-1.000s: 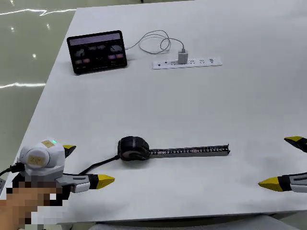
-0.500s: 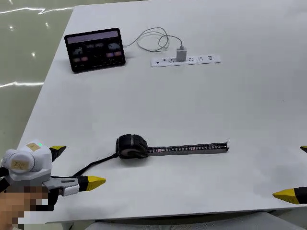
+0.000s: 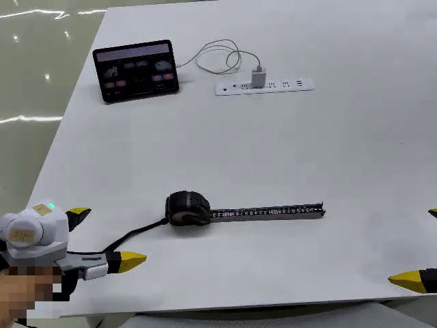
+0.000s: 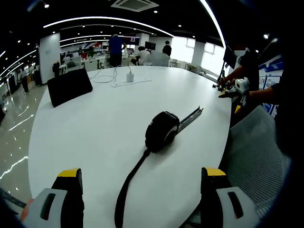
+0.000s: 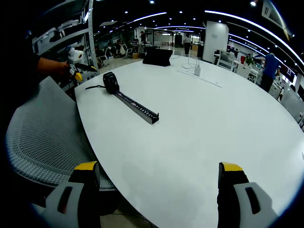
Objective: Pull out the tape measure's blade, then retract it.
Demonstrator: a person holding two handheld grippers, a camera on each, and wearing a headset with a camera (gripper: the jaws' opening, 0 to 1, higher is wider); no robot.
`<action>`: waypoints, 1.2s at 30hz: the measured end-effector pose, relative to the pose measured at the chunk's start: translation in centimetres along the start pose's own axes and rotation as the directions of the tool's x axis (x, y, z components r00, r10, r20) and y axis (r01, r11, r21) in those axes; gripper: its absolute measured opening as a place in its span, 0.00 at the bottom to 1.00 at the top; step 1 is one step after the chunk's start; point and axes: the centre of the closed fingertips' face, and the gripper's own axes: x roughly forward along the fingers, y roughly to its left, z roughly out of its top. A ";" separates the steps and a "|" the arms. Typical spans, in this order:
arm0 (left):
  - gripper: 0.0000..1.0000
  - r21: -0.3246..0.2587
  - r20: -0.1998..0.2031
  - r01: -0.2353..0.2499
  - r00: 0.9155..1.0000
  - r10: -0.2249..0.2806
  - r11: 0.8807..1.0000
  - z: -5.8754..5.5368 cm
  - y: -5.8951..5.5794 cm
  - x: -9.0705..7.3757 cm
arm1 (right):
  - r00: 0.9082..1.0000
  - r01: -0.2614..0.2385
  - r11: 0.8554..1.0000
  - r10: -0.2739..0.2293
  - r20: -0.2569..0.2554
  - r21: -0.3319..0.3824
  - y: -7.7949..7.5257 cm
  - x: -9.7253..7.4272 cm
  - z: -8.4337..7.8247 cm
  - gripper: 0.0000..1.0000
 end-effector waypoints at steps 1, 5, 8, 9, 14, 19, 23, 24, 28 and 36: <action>1.00 0.000 0.000 0.000 1.000 0.000 1.000 0.0 0.1 0.0 | 1.000 0.002 1.000 -0.002 0.002 0.000 0.0 0.0 0.0 1.00; 1.00 -0.002 -0.002 -0.003 1.000 0.003 1.000 0.1 0.2 0.0 | 1.000 0.005 1.000 -0.005 0.005 0.006 0.0 0.1 0.1 1.00; 1.00 0.001 -0.001 -0.001 1.000 0.001 1.000 0.2 0.1 0.0 | 1.000 0.002 1.000 -0.002 0.005 0.007 0.1 0.1 0.1 1.00; 1.00 0.000 -0.001 -0.001 1.000 0.001 1.000 0.2 0.1 0.0 | 1.000 0.002 1.000 -0.002 0.005 0.006 0.1 0.1 0.1 1.00; 1.00 0.005 -0.003 0.003 1.000 -0.003 1.000 0.2 0.0 0.1 | 1.000 0.000 1.000 0.000 0.007 0.005 0.1 0.0 0.2 1.00; 1.00 0.006 -0.005 0.002 1.000 -0.002 1.000 0.2 0.0 0.0 | 1.000 0.000 1.000 0.000 0.003 0.004 0.2 -0.1 0.0 1.00; 1.00 0.007 -0.003 0.001 1.000 -0.001 1.000 0.2 0.0 0.0 | 1.000 0.004 1.000 -0.004 0.006 0.005 0.0 -0.3 0.1 1.00; 1.00 0.009 -0.004 0.000 1.000 0.000 1.000 0.2 0.0 0.0 | 1.000 0.004 1.000 -0.004 0.005 0.005 -0.1 -0.3 0.0 1.00; 1.00 0.009 -0.007 -0.001 1.000 0.001 1.000 0.1 0.0 0.0 | 1.000 0.004 1.000 -0.004 0.004 0.005 0.0 -0.3 0.0 1.00; 1.00 0.017 -0.026 -0.008 1.000 0.008 1.000 0.1 0.0 0.5 | 1.000 0.000 1.000 0.000 0.004 -0.003 0.2 -0.2 0.4 1.00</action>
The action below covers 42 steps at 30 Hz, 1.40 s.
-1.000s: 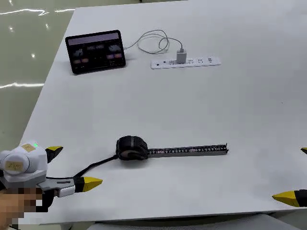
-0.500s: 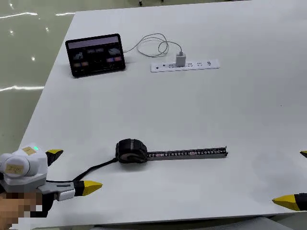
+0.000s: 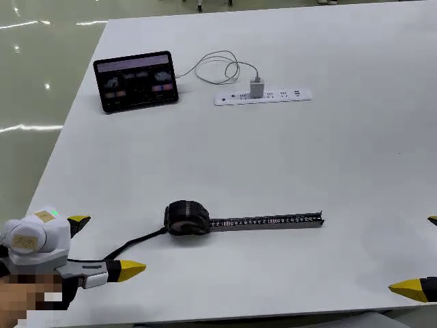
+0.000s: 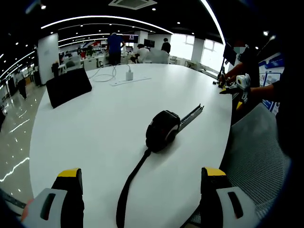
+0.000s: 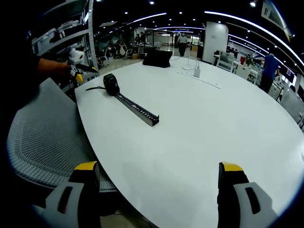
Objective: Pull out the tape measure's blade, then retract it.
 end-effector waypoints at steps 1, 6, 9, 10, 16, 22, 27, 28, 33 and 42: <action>1.00 -0.002 0.005 0.001 1.000 -0.001 1.000 0.2 -0.1 0.1 | 1.000 -0.002 1.000 0.002 0.000 -0.002 0.0 0.1 0.1 1.00; 1.00 0.006 0.010 0.004 1.000 -0.004 1.000 0.7 -0.6 1.0 | 1.000 -0.012 1.000 0.012 -0.016 -0.024 -0.2 0.5 0.3 1.00; 1.00 0.007 0.011 0.009 1.000 -0.009 1.000 1.0 -1.0 1.6 | 1.000 -0.021 0.999 0.020 -0.022 -0.031 -0.2 0.8 0.6 1.00; 1.00 0.005 0.010 0.011 1.000 -0.011 1.000 1.1 -1.2 1.8 | 0.999 -0.024 0.999 0.024 -0.024 -0.037 -0.2 1.0 0.7 1.00; 1.00 0.000 -0.009 0.007 1.000 -0.007 1.000 1.5 -2.0 3.4 | 0.998 -0.057 0.997 0.055 -0.033 -0.059 -0.1 2.5 1.8 1.00; 1.00 -0.018 -0.021 -0.004 1.000 0.004 1.000 2.2 -3.0 5.3 | 0.994 -0.097 0.990 0.092 -0.053 -0.101 0.0 4.1 2.8 1.00; 1.00 -0.059 -0.026 -0.049 0.999 0.047 0.997 2.8 -2.9 6.5 | 0.992 -0.121 0.985 0.114 -0.062 -0.121 0.2 5.0 3.5 0.99; 1.00 -0.058 -0.026 -0.050 0.998 0.048 0.997 2.8 -3.0 6.7 | 0.991 -0.126 0.984 0.119 -0.066 -0.124 0.3 5.1 3.6 0.99; 1.00 -0.072 -0.027 -0.073 0.997 0.071 0.995 3.5 -3.8 7.7 | 0.987 -0.150 0.977 0.138 -0.087 -0.154 0.4 6.0 4.0 0.98; 1.00 -0.133 0.055 -0.120 0.990 0.128 0.984 6.3 -3.7 8.9 | 0.981 -0.184 0.962 0.167 -0.102 -0.201 0.3 8.1 5.0 0.97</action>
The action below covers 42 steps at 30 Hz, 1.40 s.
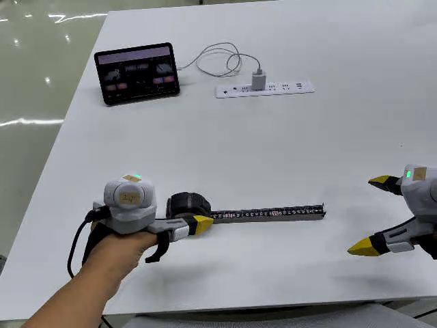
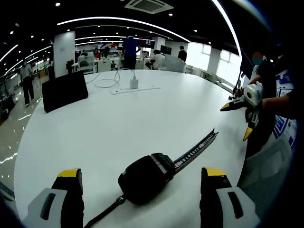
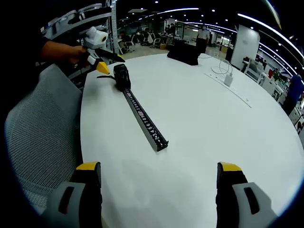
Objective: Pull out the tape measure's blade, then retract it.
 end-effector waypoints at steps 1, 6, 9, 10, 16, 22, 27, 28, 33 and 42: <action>1.00 0.000 0.005 -0.012 1.000 0.012 1.000 0.1 0.0 0.0 | 1.000 -0.003 1.000 0.003 -0.004 -0.005 -0.1 0.1 0.1 0.97; 1.00 -0.061 0.042 -0.116 0.992 0.119 0.991 0.3 0.7 0.2 | 1.000 -0.018 0.999 0.017 -0.016 -0.029 -0.5 0.9 0.7 0.96; 1.00 -0.091 0.036 -0.154 0.987 0.158 0.984 -0.5 0.8 0.6 | 0.999 -0.033 0.998 0.032 -0.025 -0.044 -0.6 1.5 1.1 0.95; 1.00 -0.117 0.000 -0.160 0.987 0.161 0.980 -1.3 0.6 0.7 | 0.999 -0.043 0.997 0.041 -0.031 -0.059 -0.5 1.6 1.2 0.94; 1.00 -0.113 0.014 -0.187 0.982 0.189 0.976 -1.7 0.3 0.9 | 0.996 -0.077 0.993 0.072 -0.058 -0.090 -0.3 2.6 1.4 0.90; 1.00 -0.162 0.049 -0.195 0.978 0.205 0.967 -1.2 0.4 1.4 | 0.989 -0.123 0.986 0.111 -0.099 -0.116 -0.2 3.5 1.3 0.88; 1.00 -0.133 0.076 -0.184 0.978 0.195 0.974 -1.1 -0.6 1.8 | 0.982 -0.158 0.974 0.138 -0.128 -0.163 -0.2 4.3 1.7 0.80; 1.00 -0.125 0.083 -0.181 0.978 0.192 0.975 -1.1 -0.7 1.8 | 0.980 -0.168 0.971 0.144 -0.139 -0.173 -0.2 4.5 1.6 0.77; 1.00 -0.109 0.109 -0.191 0.973 0.203 0.975 -1.1 -0.3 1.8 | 0.965 -0.213 0.951 0.168 -0.203 -0.224 0.0 5.2 1.5 0.69; 1.00 -0.112 0.135 -0.200 0.967 0.214 0.973 -0.9 0.2 1.9 | 0.946 -0.260 0.929 0.191 -0.262 -0.262 0.2 6.3 0.8 0.43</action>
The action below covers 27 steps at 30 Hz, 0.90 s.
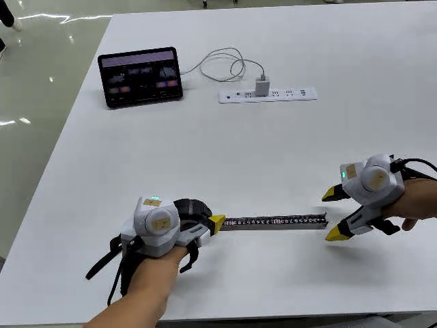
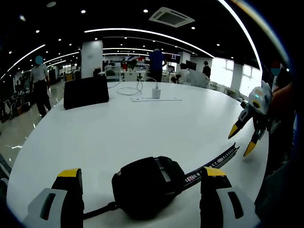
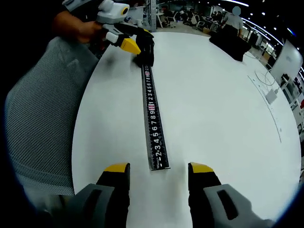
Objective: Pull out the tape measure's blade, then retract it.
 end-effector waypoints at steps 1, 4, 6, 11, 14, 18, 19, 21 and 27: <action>1.00 -0.001 -0.001 0.001 1.000 -0.001 1.000 -0.1 0.0 0.1 | 1.000 -0.001 1.000 0.001 -0.003 0.000 0.0 0.1 0.0 0.40; 1.00 0.004 -0.004 0.003 1.000 -0.003 1.000 -0.3 -0.1 0.2 | 1.000 -0.008 1.000 0.008 -0.011 -0.001 0.1 0.4 -0.2 0.29; 1.00 0.004 -0.003 0.004 1.000 -0.004 1.000 -0.2 -0.2 0.1 | 1.000 -0.013 1.000 0.013 -0.016 -0.004 0.1 0.5 -0.2 0.25; 0.99 0.001 -0.002 0.002 1.000 -0.002 1.000 -0.1 0.0 0.2 | 1.000 -0.023 1.000 0.022 -0.022 -0.005 0.2 0.9 -0.1 0.21; 0.99 -0.010 -0.007 -0.001 1.000 0.001 1.000 -0.3 0.1 0.3 | 1.000 -0.017 1.000 0.017 -0.023 -0.009 0.0 1.0 -0.1 0.18; 0.99 -0.018 -0.010 0.000 1.000 0.000 1.000 -0.4 0.1 0.4 | 1.000 -0.011 1.000 0.010 -0.028 -0.017 -0.1 1.0 -0.3 0.15; 0.98 -0.021 -0.011 0.000 1.000 0.000 1.000 -0.4 0.1 0.5 | 1.000 -0.008 1.000 0.007 -0.029 -0.020 -0.2 1.0 -0.4 0.13; 0.97 -0.021 -0.014 -0.003 1.000 0.002 1.000 -0.4 0.1 0.5 | 1.000 -0.006 1.000 0.006 -0.025 -0.021 -0.1 0.9 -0.4 0.12; 0.88 -0.069 -0.024 -0.003 1.000 0.002 0.998 -0.6 0.0 0.8 | 0.999 0.002 1.000 -0.003 -0.052 -0.012 0.0 1.0 -0.4 0.11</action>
